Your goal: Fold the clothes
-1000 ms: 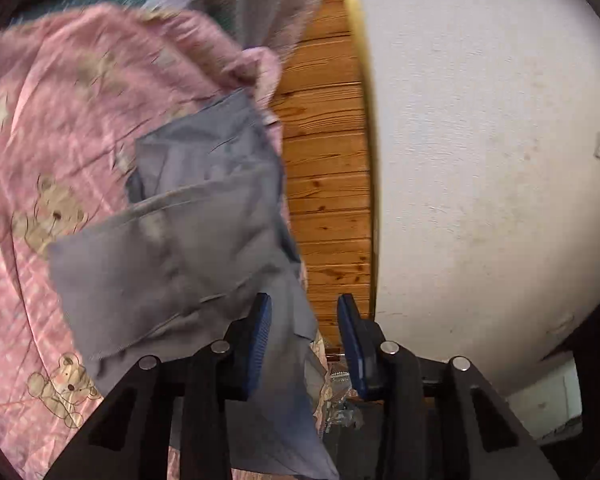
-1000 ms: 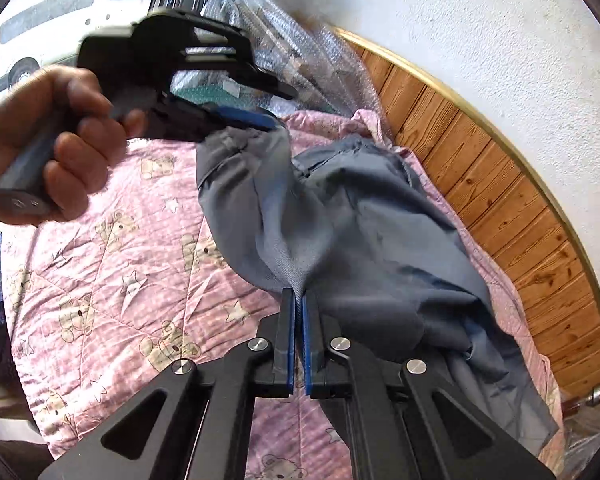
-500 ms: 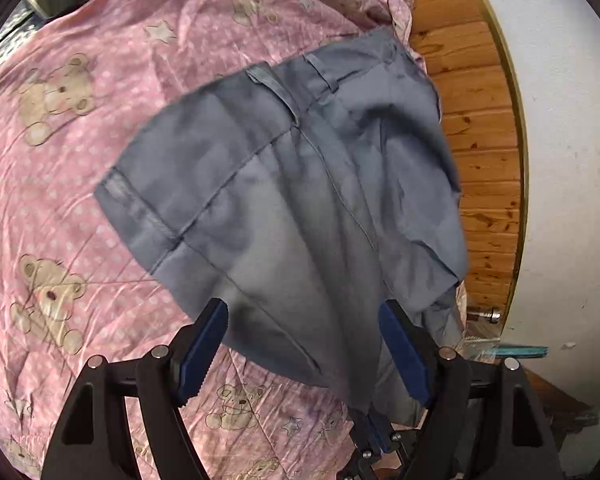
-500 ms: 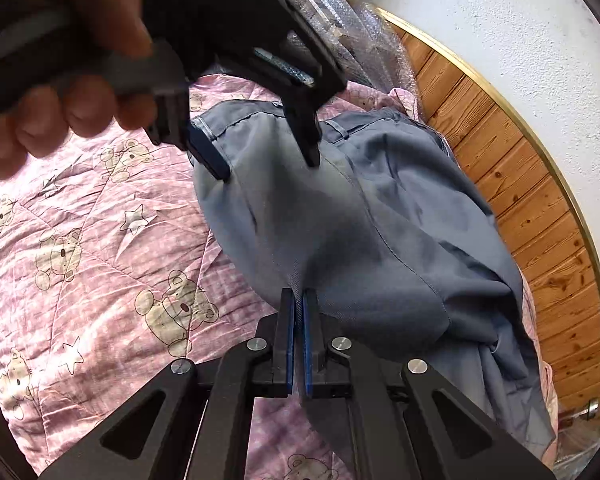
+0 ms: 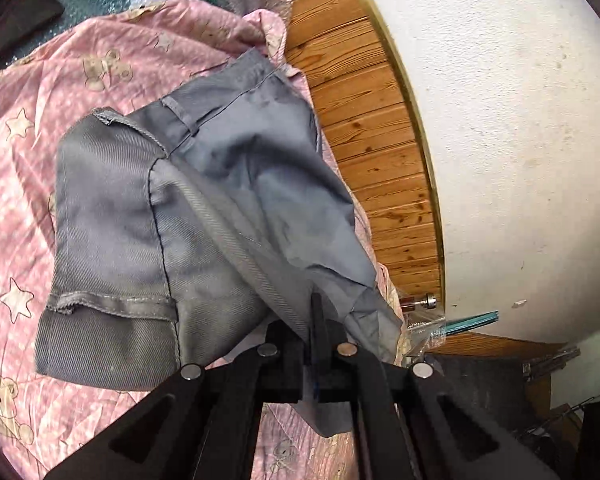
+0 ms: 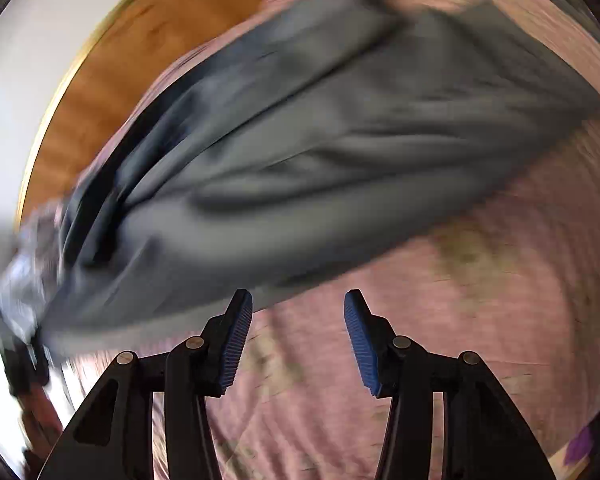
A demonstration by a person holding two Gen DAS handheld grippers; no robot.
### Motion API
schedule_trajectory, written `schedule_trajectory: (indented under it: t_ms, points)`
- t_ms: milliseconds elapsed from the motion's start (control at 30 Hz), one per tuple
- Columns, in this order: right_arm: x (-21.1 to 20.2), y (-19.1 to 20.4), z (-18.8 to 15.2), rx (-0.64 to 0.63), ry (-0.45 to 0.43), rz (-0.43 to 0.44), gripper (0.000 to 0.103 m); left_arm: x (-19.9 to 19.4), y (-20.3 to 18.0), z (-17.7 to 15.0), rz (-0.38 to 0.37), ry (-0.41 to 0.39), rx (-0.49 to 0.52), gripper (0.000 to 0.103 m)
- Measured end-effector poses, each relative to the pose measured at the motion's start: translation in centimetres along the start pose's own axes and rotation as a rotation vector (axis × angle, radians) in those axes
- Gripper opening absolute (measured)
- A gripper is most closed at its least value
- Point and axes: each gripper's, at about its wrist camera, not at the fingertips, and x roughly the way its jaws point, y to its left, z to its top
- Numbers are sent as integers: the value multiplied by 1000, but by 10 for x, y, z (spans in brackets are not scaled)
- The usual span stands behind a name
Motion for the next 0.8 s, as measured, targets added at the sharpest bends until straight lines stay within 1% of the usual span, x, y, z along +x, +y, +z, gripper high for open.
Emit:
schedule_trajectory:
  t_ms: [33, 67, 100, 133, 167, 233, 267, 300, 333, 367, 400, 433, 500, 533, 600, 633, 667, 700, 733, 767, 800]
  points:
    - [-8, -41, 21, 136, -30, -11, 49, -2, 3, -1, -5, -5, -7, 2]
    - [-14, -75, 37, 230, -63, -12, 49, -4, 6, -1, -5, -9, -15, 2]
    - [-20, -108, 52, 320, -95, -16, 49, -5, 9, -3, -3, -11, -21, 2]
    - [-22, -133, 65, 378, -116, -37, 49, -3, 10, -5, 4, -14, -24, 2]
    - [-22, -148, 75, 404, -129, -49, 49, 0, 10, -8, 13, -18, -28, 2]
    - [-17, -164, 94, 400, -143, -28, 50, 6, 9, -9, 29, -31, -35, 2]
    - [-16, -165, 103, 382, -155, -9, 51, 10, 7, -9, 38, -36, -36, 2]
    - [-13, -164, 113, 360, -157, 3, 48, 14, 3, -7, 48, -42, -33, 2]
    - [-10, -162, 126, 339, -150, 18, 22, 17, -1, -3, 58, -49, -28, 2]
    - [-7, -160, 140, 326, -141, 28, 7, 21, -6, 1, 69, -56, -22, 2]
    - [-7, -156, 157, 312, -138, 26, 5, 24, -12, 8, 74, -66, -17, 2]
    - [-14, -146, 177, 287, -161, 35, 3, 28, -21, 20, 71, -79, -8, 2]
    - [-42, -109, 213, 198, -243, 80, 2, 39, -56, 50, 38, -110, 40, 2]
    - [-69, -84, 230, 143, -302, 99, 2, 42, -79, 65, 7, -130, 74, 2]
    - [-118, -51, 243, 80, -394, 146, 1, 40, -135, 94, -83, -176, 158, 2]
    - [-141, -36, 249, 50, -437, 169, 1, 34, -163, 105, -129, -196, 208, 2]
    - [-157, -29, 247, 34, -460, 184, 1, 24, -187, 111, -165, -213, 259, 2]
    - [-172, -22, 245, 19, -481, 196, 1, 11, -204, 113, -195, -228, 300, 2]
    - [-181, -22, 239, 10, -484, 193, 1, -2, -212, 111, -218, -237, 327, 2]
    - [-181, -28, 230, 13, -472, 183, 1, -16, -211, 103, -224, -243, 342, 2]
    - [-180, -35, 221, 18, -458, 173, 1, -27, -198, 92, -202, -235, 337, 2]
